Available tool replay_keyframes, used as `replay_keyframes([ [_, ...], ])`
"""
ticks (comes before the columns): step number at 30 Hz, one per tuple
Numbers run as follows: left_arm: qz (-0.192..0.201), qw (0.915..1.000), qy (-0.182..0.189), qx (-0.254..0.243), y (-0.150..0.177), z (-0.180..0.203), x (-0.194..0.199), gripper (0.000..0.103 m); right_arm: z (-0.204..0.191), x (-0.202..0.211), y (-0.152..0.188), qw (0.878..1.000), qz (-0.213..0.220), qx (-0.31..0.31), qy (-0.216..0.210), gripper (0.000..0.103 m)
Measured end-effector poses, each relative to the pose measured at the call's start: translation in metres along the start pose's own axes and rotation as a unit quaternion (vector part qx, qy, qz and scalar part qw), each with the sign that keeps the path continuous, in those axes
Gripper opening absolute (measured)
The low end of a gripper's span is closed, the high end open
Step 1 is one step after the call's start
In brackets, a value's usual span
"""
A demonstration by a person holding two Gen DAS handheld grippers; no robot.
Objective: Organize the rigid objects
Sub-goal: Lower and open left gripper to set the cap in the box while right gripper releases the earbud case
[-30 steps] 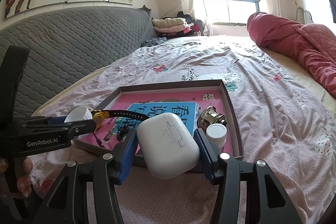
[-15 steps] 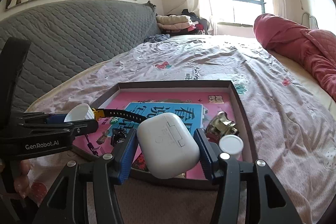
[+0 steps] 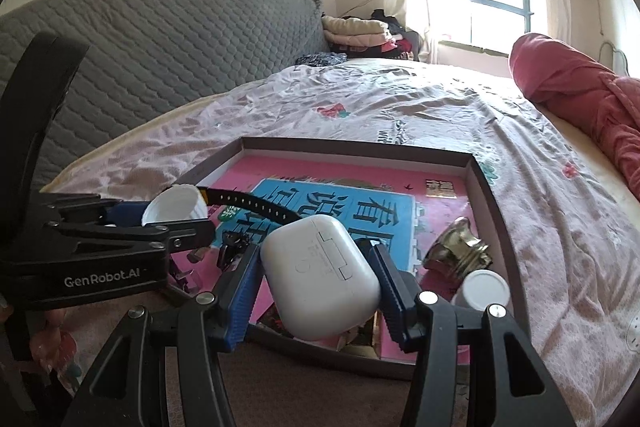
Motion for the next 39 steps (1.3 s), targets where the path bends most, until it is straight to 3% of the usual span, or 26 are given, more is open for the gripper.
replay_keyframes([
  [16,-0.018,0.9997,0.011,-0.012,0.009,0.009,-0.007,0.051,-0.01,-0.009,0.004,0.999,-0.022,0.047,0.015,0.054],
  [39,-0.025,0.9995,0.019,0.001,0.01,0.008,-0.009,0.051,-0.009,-0.009,0.005,0.999,-0.024,0.045,0.014,0.055],
])
Point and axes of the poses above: each gripper's, at about its wrist camera, not at the fingertips, and x roughly against the way its jaws point, z to its right, y to its underside, the point moved 6 cm from there along -x, roughly the way its jaws point, and after that the axes turned 6 degrees about z, right-handed, at the moved point
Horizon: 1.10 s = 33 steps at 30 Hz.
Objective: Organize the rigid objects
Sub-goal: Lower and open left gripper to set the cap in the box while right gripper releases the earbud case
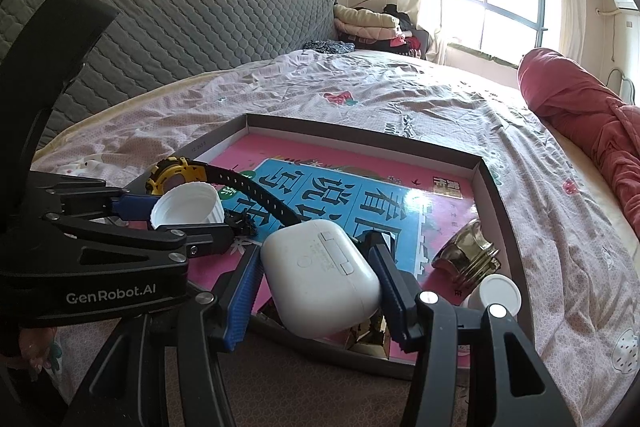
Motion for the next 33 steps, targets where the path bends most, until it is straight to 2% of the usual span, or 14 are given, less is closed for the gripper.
replay_keyframes([
  [13,0.0,1.0,0.0,0.004,0.0,-0.001,0.001,0.051,0.003,0.0,0.001,1.0,0.002,-0.006,-0.002,0.056],
  [18,0.0,0.9999,0.001,0.011,0.0,-0.004,0.0,0.051,0.005,0.007,-0.002,1.0,0.016,-0.003,0.002,0.057],
  [33,0.001,0.9999,0.005,0.015,-0.002,-0.004,0.01,0.052,0.03,0.037,-0.01,0.997,0.057,-0.027,0.044,0.058],
])
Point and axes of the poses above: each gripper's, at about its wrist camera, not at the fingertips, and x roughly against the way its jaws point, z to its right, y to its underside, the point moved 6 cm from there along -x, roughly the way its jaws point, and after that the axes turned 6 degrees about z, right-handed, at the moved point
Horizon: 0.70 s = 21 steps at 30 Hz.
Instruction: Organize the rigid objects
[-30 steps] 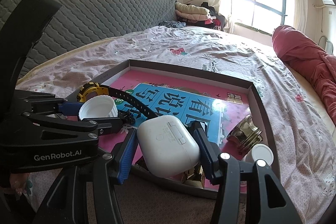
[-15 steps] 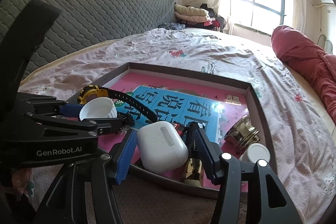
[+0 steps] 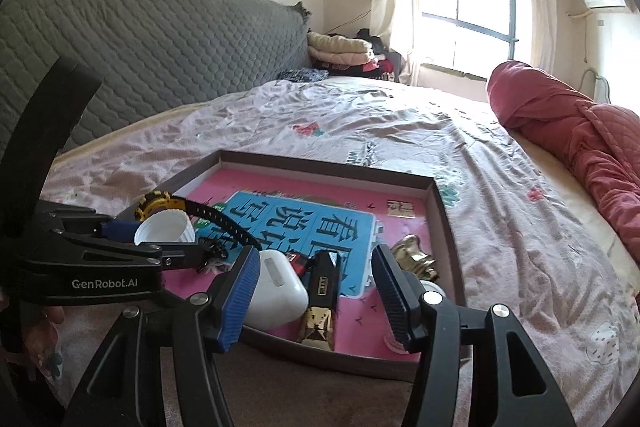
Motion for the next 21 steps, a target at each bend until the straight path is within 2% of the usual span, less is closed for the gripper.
replay_keyframes([
  [2,0.003,1.0,-0.001,-0.001,0.0,0.001,0.006,0.052,0.002,0.006,-0.001,1.0,0.003,-0.009,0.004,0.058],
  [6,0.01,0.9999,-0.005,-0.009,0.0,0.005,0.017,0.06,0.006,0.017,0.003,0.999,-0.002,-0.031,0.01,0.059],
  [17,0.029,0.9992,-0.01,-0.027,0.011,0.012,0.059,0.062,0.012,0.048,0.014,0.995,-0.023,-0.095,0.035,0.059],
  [21,0.034,0.9988,-0.015,-0.03,0.017,0.013,0.074,0.07,0.011,0.06,0.017,0.993,-0.03,-0.101,0.05,0.059],
])
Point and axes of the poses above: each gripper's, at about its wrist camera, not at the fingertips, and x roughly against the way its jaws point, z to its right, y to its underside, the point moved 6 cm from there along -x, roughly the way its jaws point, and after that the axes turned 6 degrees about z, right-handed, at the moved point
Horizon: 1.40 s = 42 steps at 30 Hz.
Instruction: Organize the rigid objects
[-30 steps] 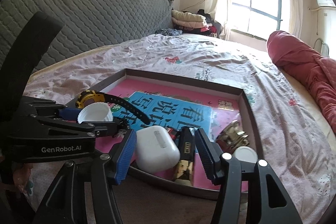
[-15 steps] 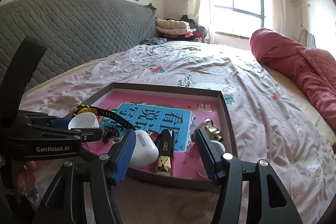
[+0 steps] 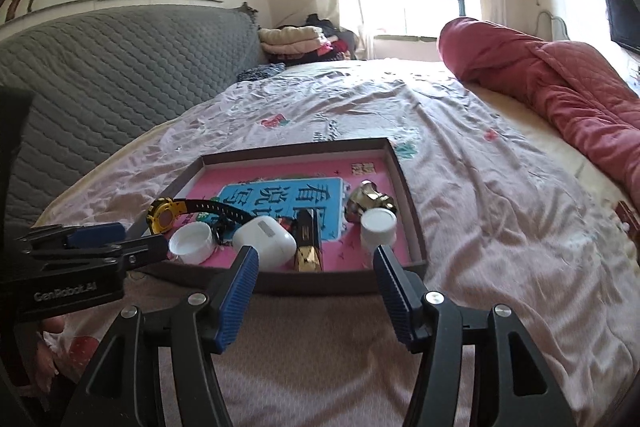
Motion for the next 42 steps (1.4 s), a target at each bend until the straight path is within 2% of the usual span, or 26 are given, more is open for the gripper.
replay_keyframes([
  [14,0.016,0.9998,0.0,0.009,0.011,-0.004,0.045,0.074,-0.01,0.038,0.012,1.0,-0.009,-0.006,0.028,0.059],
  [23,0.017,0.9994,-0.017,0.023,0.024,-0.016,0.061,0.076,-0.019,0.049,0.017,0.999,-0.014,-0.002,0.039,0.059],
  [30,0.011,0.999,-0.037,0.024,0.032,-0.023,0.066,0.076,-0.026,0.056,0.02,0.999,-0.014,0.005,0.039,0.059],
  [35,-0.004,0.999,-0.034,0.03,0.041,-0.024,0.066,0.076,-0.026,0.06,0.021,0.999,-0.017,0.001,0.047,0.059],
  [42,-0.002,0.9986,-0.042,0.032,0.048,-0.025,0.067,0.076,-0.029,0.06,0.027,0.998,-0.024,0.006,0.049,0.059],
])
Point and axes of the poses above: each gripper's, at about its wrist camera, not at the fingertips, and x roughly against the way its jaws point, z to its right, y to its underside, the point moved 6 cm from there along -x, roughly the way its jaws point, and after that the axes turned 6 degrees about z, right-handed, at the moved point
